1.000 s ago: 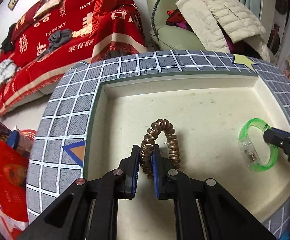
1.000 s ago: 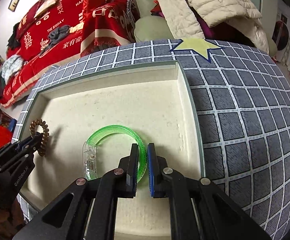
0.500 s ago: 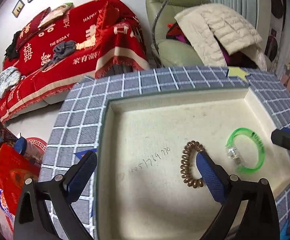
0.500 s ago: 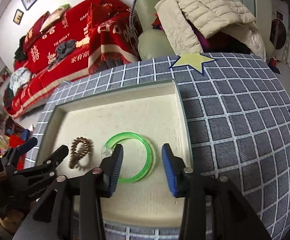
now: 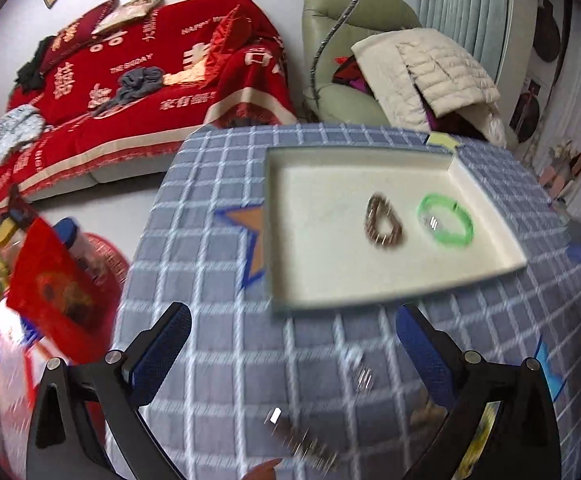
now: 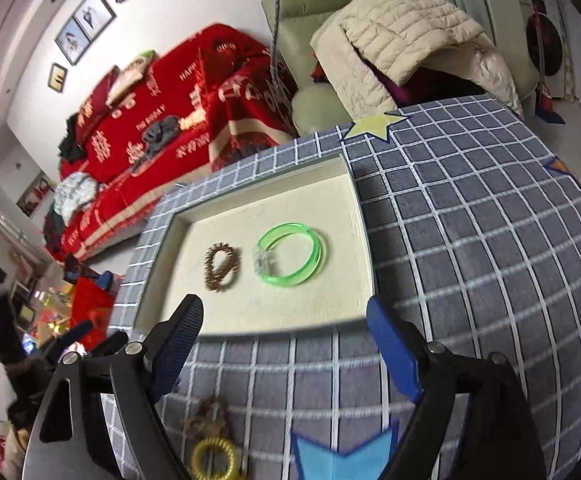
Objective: Organize jewelry
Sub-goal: 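Move both tools back over the remaining jewelry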
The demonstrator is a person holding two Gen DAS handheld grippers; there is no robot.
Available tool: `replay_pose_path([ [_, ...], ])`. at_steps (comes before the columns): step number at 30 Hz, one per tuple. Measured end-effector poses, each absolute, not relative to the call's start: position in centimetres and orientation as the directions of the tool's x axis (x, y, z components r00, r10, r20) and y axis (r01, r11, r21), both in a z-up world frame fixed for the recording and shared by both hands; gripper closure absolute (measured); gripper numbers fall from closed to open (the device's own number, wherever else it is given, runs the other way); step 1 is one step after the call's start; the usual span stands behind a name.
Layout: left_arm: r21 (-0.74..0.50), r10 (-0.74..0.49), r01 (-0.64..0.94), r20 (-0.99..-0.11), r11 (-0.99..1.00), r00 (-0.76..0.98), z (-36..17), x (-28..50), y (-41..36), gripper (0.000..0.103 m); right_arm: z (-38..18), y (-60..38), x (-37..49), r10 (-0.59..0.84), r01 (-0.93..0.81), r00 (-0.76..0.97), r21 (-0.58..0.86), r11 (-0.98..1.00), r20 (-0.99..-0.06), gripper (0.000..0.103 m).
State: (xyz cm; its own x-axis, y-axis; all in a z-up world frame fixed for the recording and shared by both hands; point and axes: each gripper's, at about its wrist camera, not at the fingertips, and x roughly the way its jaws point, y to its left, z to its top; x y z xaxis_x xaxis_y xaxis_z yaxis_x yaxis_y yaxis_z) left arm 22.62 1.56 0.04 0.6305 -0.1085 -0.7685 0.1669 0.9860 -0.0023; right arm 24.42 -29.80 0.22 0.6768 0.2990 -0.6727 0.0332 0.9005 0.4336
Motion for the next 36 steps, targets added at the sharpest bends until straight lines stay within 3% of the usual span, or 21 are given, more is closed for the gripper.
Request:
replay_pose_path([
  [2,0.017,-0.073,0.134,-0.767,0.991,0.637,-0.2,20.9,2.3,0.0,0.6,-29.7,22.9,0.29,0.023,0.694,0.424,0.905,-0.658,0.015],
  [5,-0.009,-0.063,0.086,-0.758,0.996,0.649,-0.6,18.6,3.5,0.0,1.1,-29.4,20.5,0.285,0.005,0.722,0.416,0.909,-0.631,0.0],
  [12,-0.048,-0.054,0.026,-0.794,0.999,0.606,-2.6,16.1,5.2,0.0,0.9,-28.7,16.6,0.269,0.005,0.67,0.367,0.93,-0.691,0.0],
  [24,-0.033,-0.017,-0.017,-0.821,0.999,0.57,-4.2,15.1,5.3,0.0,-4.0,-29.9,12.2,0.208,0.121,0.539,0.319,0.94,-0.816,0.0],
  [36,-0.035,0.001,-0.054,-0.837,0.998,0.548,-5.5,16.6,3.9,0.0,-5.9,-30.2,10.1,0.114,0.186,0.496,0.233,0.955,-0.861,0.003],
])
